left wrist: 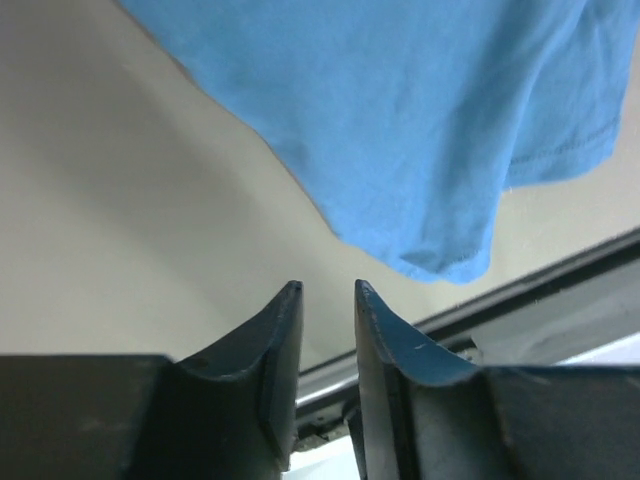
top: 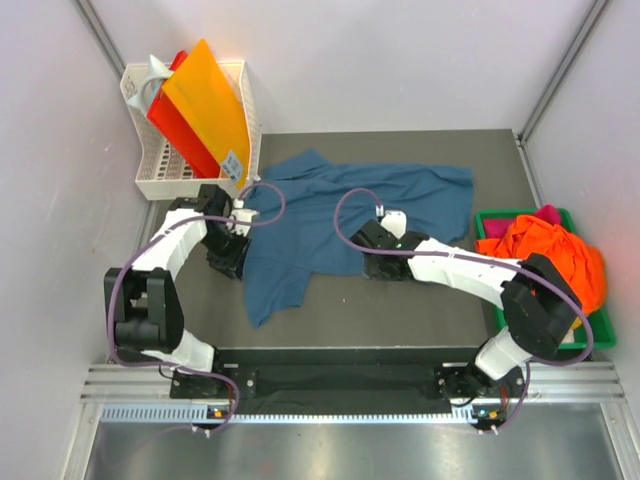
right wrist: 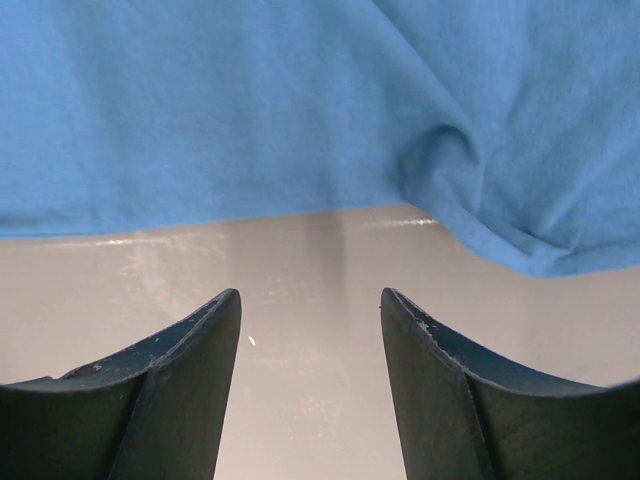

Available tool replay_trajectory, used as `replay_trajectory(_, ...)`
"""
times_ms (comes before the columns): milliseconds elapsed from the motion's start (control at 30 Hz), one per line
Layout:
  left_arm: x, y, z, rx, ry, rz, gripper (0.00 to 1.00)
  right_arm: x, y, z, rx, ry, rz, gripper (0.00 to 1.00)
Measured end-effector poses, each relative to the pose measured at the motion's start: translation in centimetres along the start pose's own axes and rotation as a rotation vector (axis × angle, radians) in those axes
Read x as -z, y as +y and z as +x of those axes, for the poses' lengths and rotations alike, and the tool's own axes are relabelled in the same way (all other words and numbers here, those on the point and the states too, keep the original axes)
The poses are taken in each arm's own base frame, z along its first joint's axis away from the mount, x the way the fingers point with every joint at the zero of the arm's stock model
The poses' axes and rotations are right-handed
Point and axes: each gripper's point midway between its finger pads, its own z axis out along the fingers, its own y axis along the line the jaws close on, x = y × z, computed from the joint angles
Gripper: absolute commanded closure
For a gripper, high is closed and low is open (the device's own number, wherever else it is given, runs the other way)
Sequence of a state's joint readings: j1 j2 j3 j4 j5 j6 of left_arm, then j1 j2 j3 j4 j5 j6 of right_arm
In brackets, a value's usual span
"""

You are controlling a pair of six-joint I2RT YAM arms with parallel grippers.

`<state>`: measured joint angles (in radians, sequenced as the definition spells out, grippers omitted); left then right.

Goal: Fold and stack the t-shirts
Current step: Flatten out the tshirt

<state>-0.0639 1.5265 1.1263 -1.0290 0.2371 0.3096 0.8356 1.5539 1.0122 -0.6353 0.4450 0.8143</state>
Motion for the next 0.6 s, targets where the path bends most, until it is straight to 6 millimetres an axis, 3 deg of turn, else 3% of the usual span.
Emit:
replay_trajectory(200, 0.5, -1.3, 1.5, -0.044, 0.023, 0.02, 0.62, 0.2, 0.5, 0.2, 0.028, -0.02, 0.002, 0.41)
replay_trajectory(367, 2.2, -2.7, 1.1, -0.124, -0.045, -0.001, 0.61, -0.7, 1.3, 1.9, 0.093, 0.003, 0.018, 0.41)
replay_trajectory(467, 2.0, -3.1, 1.0, -0.141, -0.041, -0.004, 0.56, -1.2, 2.1, 2.8, 0.139, 0.019, 0.024, 0.41)
replay_trajectory(600, 0.9, -2.9, 0.7, -0.162, -0.039, -0.014, 0.52, -0.8, 4.2, 2.4, 0.164, 0.0, -0.016, 0.4)
